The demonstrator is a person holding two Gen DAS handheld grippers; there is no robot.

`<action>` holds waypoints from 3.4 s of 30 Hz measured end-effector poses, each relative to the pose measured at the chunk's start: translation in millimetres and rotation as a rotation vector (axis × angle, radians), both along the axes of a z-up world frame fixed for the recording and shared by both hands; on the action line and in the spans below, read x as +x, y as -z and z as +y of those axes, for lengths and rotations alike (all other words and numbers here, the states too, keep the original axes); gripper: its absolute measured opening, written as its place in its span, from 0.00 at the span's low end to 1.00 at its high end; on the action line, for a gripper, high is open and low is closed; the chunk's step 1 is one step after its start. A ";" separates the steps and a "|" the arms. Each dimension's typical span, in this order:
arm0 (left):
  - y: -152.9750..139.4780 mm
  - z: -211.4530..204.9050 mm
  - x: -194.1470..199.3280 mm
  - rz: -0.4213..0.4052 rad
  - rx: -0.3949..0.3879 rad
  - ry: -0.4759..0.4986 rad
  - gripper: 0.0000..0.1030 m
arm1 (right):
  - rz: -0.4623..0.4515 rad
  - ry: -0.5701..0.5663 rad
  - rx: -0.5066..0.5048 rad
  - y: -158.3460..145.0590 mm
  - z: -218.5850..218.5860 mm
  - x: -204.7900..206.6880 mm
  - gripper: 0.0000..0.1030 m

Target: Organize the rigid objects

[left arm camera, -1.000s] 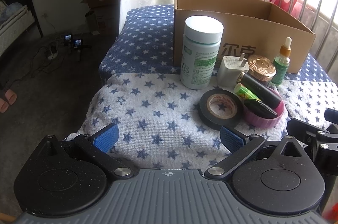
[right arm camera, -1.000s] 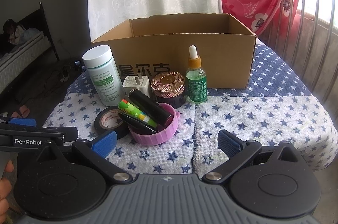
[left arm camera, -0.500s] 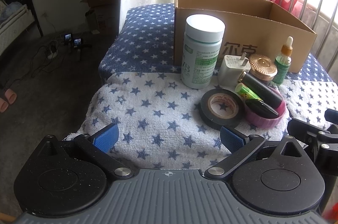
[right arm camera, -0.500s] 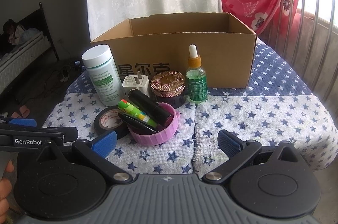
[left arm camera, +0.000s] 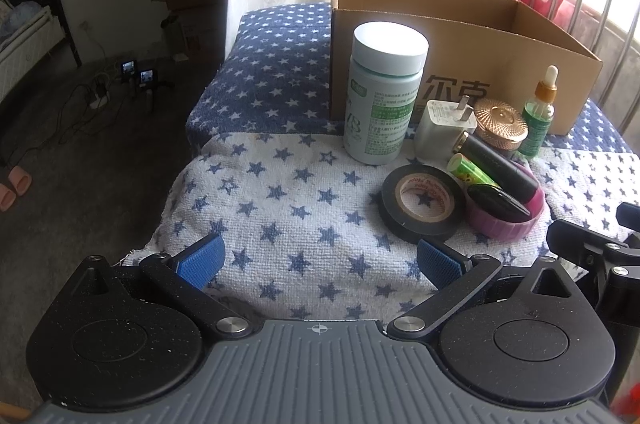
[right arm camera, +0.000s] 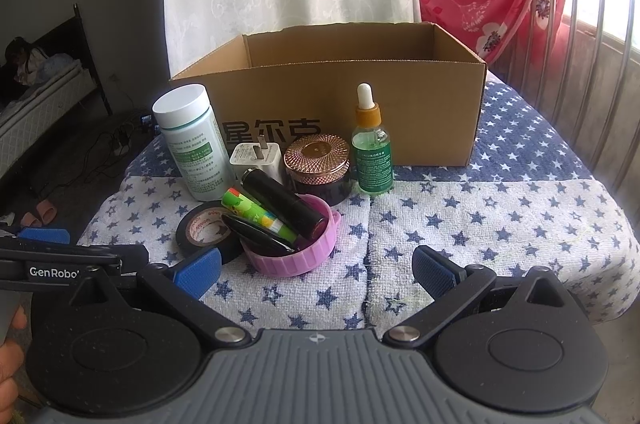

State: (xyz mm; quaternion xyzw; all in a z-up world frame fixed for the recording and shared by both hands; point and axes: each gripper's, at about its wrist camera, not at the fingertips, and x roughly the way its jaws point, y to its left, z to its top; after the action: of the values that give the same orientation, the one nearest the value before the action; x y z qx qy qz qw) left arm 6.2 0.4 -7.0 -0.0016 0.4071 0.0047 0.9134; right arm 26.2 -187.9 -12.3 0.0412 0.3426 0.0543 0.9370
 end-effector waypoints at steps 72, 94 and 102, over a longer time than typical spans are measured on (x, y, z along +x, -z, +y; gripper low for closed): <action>15.5 -44.5 39.2 -0.104 -0.251 0.410 0.56 | 0.235 -0.542 0.023 -7.8 1.0 127.5 0.25; 21.9 -52.0 25.6 -0.089 -0.242 0.477 0.52 | 0.308 -0.405 0.358 -6.2 -43.8 94.6 0.27; 17.9 -60.0 17.7 -0.125 -0.203 0.495 0.52 | 0.327 -0.428 0.376 10.6 -38.1 86.1 0.30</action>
State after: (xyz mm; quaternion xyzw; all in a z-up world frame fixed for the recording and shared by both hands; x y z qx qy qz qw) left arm 23.9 -59.6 -24.9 0.0063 0.3362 -0.2594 0.9053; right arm 112.3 -226.0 -22.9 0.1489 0.4735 0.3052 0.8127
